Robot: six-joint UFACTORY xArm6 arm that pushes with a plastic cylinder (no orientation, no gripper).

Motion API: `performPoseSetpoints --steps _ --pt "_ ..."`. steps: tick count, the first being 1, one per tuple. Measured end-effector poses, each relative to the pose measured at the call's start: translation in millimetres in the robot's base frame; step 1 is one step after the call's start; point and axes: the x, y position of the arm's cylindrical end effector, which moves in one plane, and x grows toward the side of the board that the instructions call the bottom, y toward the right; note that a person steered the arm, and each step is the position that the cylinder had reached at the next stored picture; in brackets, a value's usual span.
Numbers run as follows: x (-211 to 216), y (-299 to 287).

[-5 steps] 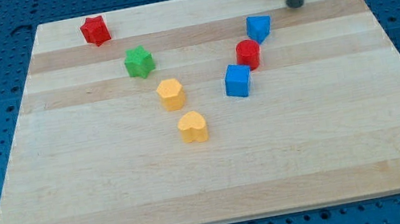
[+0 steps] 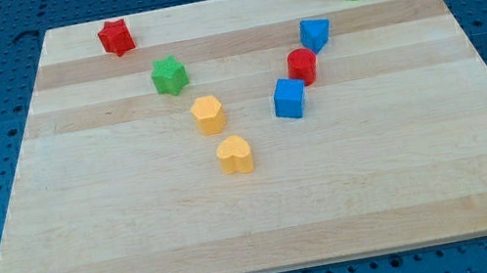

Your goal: Push the green circle left

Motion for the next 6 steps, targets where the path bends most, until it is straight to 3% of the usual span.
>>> performPoseSetpoints --steps 3,6 --pt "9.5 -69.9" --pt "28.7 -78.4"
